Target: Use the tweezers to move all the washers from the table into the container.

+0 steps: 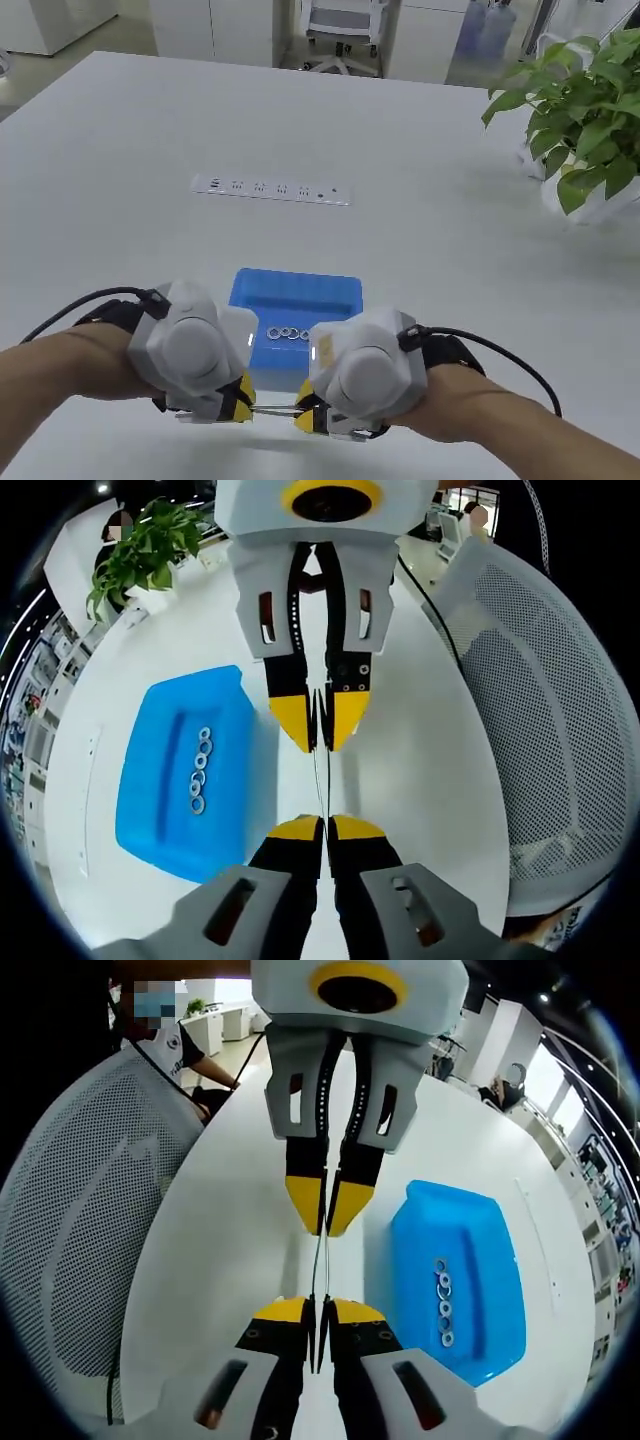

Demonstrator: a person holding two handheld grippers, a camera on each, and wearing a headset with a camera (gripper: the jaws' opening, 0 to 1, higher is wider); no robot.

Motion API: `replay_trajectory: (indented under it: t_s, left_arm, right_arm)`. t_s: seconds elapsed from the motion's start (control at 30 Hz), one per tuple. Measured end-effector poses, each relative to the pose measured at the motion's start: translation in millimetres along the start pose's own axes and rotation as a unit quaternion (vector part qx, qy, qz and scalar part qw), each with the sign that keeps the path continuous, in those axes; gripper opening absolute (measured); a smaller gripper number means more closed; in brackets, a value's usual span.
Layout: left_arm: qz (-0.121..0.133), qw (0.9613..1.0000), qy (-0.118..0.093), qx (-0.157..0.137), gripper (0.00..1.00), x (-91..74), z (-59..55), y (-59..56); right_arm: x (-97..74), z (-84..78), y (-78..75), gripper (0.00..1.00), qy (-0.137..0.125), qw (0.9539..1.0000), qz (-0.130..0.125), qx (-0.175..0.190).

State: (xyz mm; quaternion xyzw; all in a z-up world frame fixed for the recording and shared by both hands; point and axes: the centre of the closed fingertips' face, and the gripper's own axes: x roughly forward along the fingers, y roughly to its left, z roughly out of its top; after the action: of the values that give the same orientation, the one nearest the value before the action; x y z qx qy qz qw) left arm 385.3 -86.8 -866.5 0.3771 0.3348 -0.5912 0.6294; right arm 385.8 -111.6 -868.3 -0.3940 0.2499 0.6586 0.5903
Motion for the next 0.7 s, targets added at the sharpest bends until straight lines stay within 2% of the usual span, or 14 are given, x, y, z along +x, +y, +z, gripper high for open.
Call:
replay_trajectory:
  t_s: [0.4, 0.7]
  left_arm:
    - [-0.007, 1.0000, 0.003, -0.006, 0.06, 15.3, -9.3, -1.2]
    - [-0.012, 0.9999, 0.005, -0.010, 0.07, 20.4, -13.9, -2.1]
  right_arm:
    - [18.9, -13.2, 2.2, 0.10, 0.000, 0.9998, 0.001, 0.022]
    - [20.5, -13.0, 2.1, 0.12, -0.003, 0.9994, 0.008, 0.033]
